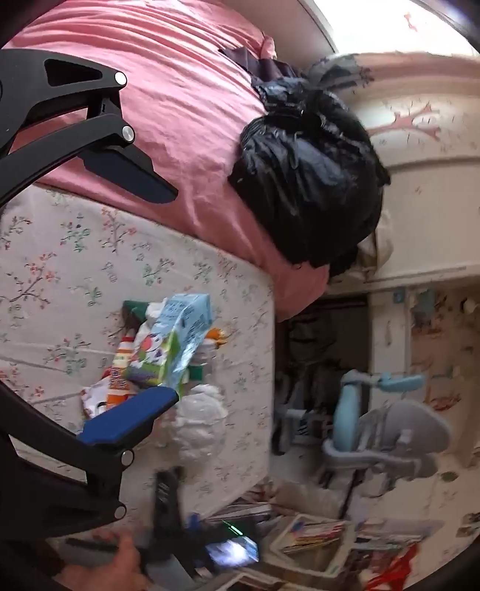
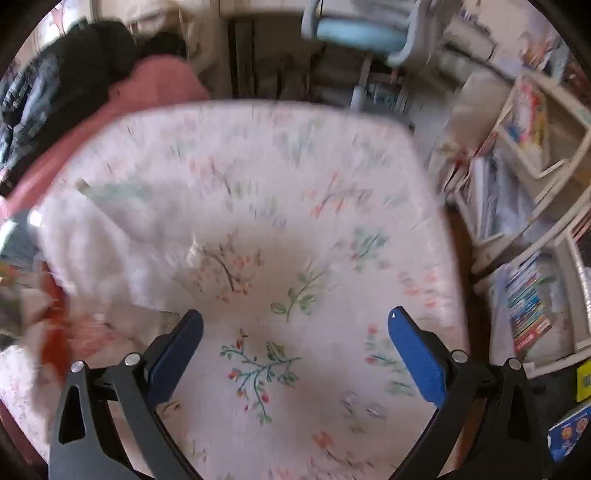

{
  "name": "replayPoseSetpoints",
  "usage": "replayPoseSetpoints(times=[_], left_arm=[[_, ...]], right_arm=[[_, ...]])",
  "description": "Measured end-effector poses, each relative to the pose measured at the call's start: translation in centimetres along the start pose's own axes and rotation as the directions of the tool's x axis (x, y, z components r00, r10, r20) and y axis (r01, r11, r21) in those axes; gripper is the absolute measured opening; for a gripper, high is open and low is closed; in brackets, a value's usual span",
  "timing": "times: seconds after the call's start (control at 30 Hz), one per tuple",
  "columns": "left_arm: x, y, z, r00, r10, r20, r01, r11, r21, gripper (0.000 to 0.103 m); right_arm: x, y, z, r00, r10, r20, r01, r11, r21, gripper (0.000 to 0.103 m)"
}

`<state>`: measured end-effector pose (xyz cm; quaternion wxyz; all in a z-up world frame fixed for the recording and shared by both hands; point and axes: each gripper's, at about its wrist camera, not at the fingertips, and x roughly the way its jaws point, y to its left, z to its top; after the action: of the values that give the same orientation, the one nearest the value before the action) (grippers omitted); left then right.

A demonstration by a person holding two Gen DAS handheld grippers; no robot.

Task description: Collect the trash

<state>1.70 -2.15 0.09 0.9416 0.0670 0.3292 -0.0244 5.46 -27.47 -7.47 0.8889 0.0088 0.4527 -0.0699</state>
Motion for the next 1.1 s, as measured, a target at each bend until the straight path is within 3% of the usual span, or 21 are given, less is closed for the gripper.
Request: replayPoseSetpoints(times=[0.1,0.17,0.3,0.53,0.73,0.97,1.1], left_arm=[[-0.7,0.2,-0.3,1.0,-0.028,-0.009,0.028,0.999,-0.023,0.096],[-1.4,0.2,-0.5,0.999,-0.04,0.006,0.041,0.999,-0.036,0.096],[-2.7,-0.3,-0.6,0.998,-0.052,0.033,0.054,0.998,-0.044,0.096],[-3.8,-1.3,-1.2,0.998,-0.047,0.052,0.05,0.997,-0.058,0.096],[-3.9,-1.3,-1.6,0.999,-0.027,0.045,0.03,0.998,-0.056,0.096],[-4.1,-0.9,-1.9,0.998,-0.018,0.058,0.023,0.997,-0.071,0.096],[-4.2,-0.4,-1.4,0.998,-0.02,0.063,0.026,0.995,-0.093,0.096]], right_arm=[[-6.0,0.3,-0.3,0.984,0.032,0.177,-0.032,0.999,-0.003,0.096],[-10.2,0.7,-1.4,0.947,0.074,0.314,-0.069,0.997,-0.024,0.096],[-13.5,1.3,-3.8,0.889,0.125,0.442,-0.096,0.992,-0.088,0.096],[-13.5,2.5,-4.0,0.901,0.177,0.396,-0.125,0.98,-0.152,0.096],[-14.6,1.9,-5.4,0.889,0.185,0.42,-0.142,0.981,-0.132,0.096],[-13.9,1.6,-5.1,0.897,0.187,0.401,-0.154,0.982,-0.113,0.096],[-14.5,1.9,-5.1,0.884,0.197,0.424,-0.16,0.979,-0.123,0.096]])
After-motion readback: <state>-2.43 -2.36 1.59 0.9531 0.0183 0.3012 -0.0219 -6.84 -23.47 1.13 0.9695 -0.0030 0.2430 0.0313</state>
